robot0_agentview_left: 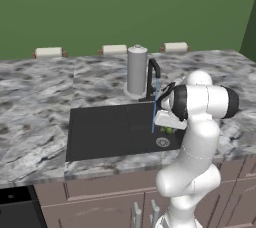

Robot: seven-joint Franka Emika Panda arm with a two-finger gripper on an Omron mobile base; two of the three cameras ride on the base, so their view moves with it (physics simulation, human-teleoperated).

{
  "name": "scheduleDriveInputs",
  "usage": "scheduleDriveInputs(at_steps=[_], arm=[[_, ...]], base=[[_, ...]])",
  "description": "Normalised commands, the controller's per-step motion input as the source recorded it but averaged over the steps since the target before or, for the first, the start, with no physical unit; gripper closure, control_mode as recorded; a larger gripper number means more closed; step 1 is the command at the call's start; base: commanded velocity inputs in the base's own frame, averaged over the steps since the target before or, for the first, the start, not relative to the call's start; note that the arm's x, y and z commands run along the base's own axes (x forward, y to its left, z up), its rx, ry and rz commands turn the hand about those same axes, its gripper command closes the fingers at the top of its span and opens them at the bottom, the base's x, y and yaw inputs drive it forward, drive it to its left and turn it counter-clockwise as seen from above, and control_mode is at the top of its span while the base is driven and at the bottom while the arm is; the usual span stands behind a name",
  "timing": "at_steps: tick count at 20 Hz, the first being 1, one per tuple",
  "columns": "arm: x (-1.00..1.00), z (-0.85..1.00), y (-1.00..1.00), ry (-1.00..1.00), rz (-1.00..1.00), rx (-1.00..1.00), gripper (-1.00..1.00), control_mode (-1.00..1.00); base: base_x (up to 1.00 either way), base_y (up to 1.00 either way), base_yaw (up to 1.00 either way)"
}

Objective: Turn on the sink faucet. Then move the avocado from the counter to the sink. Turn off the sink. Move the vegetable from the sink to the pot next to the stove. Finally move the pot to the center burner.

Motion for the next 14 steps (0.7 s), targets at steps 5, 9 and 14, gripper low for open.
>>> scheduleDriveInputs(at_steps=[5, 9, 14], arm=[[0.20, -0.33, 0.00, 0.01, 0.00, -0.04, 1.00, -1.00], [0.24, -0.22, 0.00, 0.00, 0.00, -0.04, 1.00, -1.00], [0.32, -0.26, 0.00, 0.01, 0.00, -0.01, 1.00, -1.00]], base=[[0.00, 0.00, 0.00], [0.00, 0.00, 0.00], [0.00, 0.00, 0.00]])
